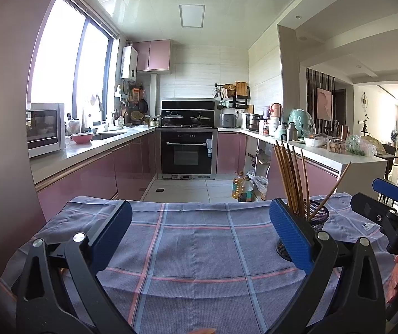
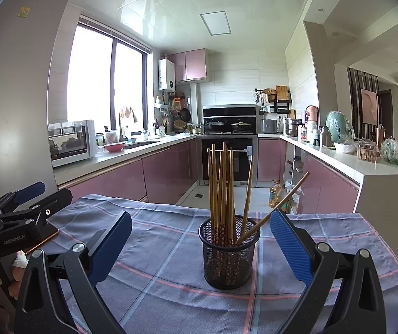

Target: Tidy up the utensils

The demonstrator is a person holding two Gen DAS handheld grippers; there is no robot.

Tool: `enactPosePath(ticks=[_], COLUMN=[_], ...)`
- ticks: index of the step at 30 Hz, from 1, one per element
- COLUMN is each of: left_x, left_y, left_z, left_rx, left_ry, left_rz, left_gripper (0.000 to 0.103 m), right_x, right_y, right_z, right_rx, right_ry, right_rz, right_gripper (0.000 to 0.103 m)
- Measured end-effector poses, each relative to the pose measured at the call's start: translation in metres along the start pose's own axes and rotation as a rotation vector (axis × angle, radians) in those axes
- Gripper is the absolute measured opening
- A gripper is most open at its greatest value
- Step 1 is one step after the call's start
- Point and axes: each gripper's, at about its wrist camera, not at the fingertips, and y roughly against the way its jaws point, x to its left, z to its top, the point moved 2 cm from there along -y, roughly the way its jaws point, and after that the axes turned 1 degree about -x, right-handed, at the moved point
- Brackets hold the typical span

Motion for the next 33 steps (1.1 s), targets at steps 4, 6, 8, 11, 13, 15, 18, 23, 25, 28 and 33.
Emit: enactPosePath(ticks=[4,6,8,11,13,15,18,23,25,28,33], left_x=[-0.0003,-0.0004,-0.0007,-0.0005,-0.001,-0.0013,-0.0011,-0.0012,-0.0014,-0.0014,-0.0028], left_y=[0.0004,0.0,-0.0001,-0.0001,-0.0005,-0.0007,-0.0006,-0.0006,-0.0006,-0.0007,-0.0025], left_z=[-0.0003,-0.0004,-0.0005,-0.0005,-0.0007,-0.0009,-0.0008,-0.0008,-0.0008,-0.0016,-0.0058], left_rx=[0.002,0.002,0.002,0.002,0.003,0.004,0.004,0.004,0.004,0.005,0.013], left_ry=[0.0,0.001,0.0,0.002,0.001,0.001,0.002,0.001,0.001,0.001,0.003], left_rz=[-0.002,-0.002,-0.003,-0.003,-0.003,-0.003,-0.004,-0.003,-0.004,-0.003,-0.006], left_gripper=[0.097,0.097,0.097,0.097,0.097,0.097,0.097,0.097,0.097,0.097,0.097], right_x=[-0.0004,-0.0004,-0.001,-0.0023,-0.0028,-0.0035,-0.0043,-0.005,-0.005,-0.0036,0.0006], right_y=[0.0005,0.0006,0.0005,0.0001,-0.0007,-0.0012,-0.002,-0.0032,-0.0032,-0.0037,-0.0043], right_z=[0.0002,0.0001,0.0002,-0.0002,-0.0009,-0.0015,-0.0021,-0.0021,-0.0019,-0.0016,-0.0003], right_rx=[0.001,0.0,0.0,0.002,0.003,0.007,0.008,0.01,0.008,0.012,0.015], right_ry=[0.003,0.002,0.001,-0.005,-0.006,-0.006,-0.007,-0.009,-0.004,0.004,0.024], right_rz=[-0.001,0.0,-0.003,-0.003,-0.006,-0.009,-0.014,-0.022,-0.031,-0.043,-0.071], right_gripper=[0.096,0.096,0.096,0.096,0.096,0.096,0.096,0.096,0.096,0.096,0.096])
